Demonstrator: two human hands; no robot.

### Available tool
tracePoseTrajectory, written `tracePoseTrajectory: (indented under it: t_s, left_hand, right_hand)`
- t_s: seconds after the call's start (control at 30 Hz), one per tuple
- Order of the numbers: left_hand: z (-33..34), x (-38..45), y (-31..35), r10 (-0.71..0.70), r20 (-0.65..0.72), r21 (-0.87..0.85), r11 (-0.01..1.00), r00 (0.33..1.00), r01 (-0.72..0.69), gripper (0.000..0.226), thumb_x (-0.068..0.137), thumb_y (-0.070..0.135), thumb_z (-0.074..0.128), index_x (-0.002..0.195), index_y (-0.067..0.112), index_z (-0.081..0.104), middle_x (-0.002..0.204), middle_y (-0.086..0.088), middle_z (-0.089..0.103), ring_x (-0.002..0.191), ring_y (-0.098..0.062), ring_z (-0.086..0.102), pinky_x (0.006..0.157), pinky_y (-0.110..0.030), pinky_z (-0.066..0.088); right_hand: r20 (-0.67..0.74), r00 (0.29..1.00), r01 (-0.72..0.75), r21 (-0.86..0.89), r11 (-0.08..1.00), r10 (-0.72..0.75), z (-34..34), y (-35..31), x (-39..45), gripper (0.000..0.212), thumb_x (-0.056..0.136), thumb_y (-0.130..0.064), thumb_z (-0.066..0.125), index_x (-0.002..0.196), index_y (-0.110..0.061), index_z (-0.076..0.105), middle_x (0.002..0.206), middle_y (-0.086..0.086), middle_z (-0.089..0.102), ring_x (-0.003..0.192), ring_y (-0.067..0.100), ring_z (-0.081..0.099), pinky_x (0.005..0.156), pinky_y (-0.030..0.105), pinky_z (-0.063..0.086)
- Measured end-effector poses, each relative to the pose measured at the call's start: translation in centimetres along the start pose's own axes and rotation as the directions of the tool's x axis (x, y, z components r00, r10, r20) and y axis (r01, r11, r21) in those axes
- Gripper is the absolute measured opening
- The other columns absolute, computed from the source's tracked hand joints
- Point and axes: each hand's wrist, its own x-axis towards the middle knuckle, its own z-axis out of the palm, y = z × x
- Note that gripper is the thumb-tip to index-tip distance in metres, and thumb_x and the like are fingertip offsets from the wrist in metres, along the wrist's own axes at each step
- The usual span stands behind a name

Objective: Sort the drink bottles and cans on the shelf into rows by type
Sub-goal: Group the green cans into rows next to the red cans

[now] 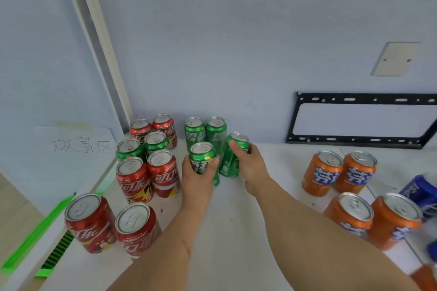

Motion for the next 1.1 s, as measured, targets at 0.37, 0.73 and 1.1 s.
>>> tracePoseTrajectory:
  t_s: [0.37, 0.73, 1.1]
  left_hand:
    - [0.1, -4.0, 3.5, -0.121, 0.069, -0.291, 0.947, 0.990, 0.136, 0.058, 0.064, 0.056, 0.073, 0.112, 0.030, 0.054, 0.107, 0.004, 0.066, 0.100, -0.017, 0.066, 0.088, -0.044, 0.055]
    - [-1.2, -5.4, 2.8, -0.068, 0.130, -0.261, 0.960, 0.989, 0.100, 0.051, 0.075, 0.042, 0.082, 0.117, 0.030, 0.056, 0.100, 0.009, 0.070, 0.088, -0.005, 0.069, 0.076, -0.030, 0.054]
    - [-1.9, -3.8, 2.8, 0.048, 0.147, -0.124, 0.992, 0.988, -0.030, 0.049, 0.070, 0.043, 0.081, 0.114, 0.030, 0.065, 0.108, 0.003, 0.070, 0.097, -0.013, 0.068, 0.090, -0.044, 0.056]
  right_hand:
    - [-0.236, 0.972, 0.034, 0.119, 0.992, -0.005, -3.4, 0.1, -4.2, 0.058, 0.073, -0.050, 0.079, 0.116, -0.018, 0.058, 0.108, -0.002, 0.067, 0.098, 0.014, 0.065, 0.074, 0.027, 0.051]
    - [-0.260, 0.960, 0.067, -0.137, 0.988, -0.101, -5.2, 0.8, -6.1, 0.066, 0.074, -0.044, 0.080, 0.128, -0.022, 0.050, 0.113, -0.004, 0.062, 0.097, 0.008, 0.059, 0.074, 0.026, 0.046]
    - [-0.209, 0.961, 0.110, -0.316, 0.942, -0.182, -3.5, 1.7, -6.0, 0.064, 0.072, -0.037, 0.084, 0.118, -0.033, 0.039, 0.100, -0.018, 0.052, 0.098, 0.012, 0.052, 0.084, 0.027, 0.041]
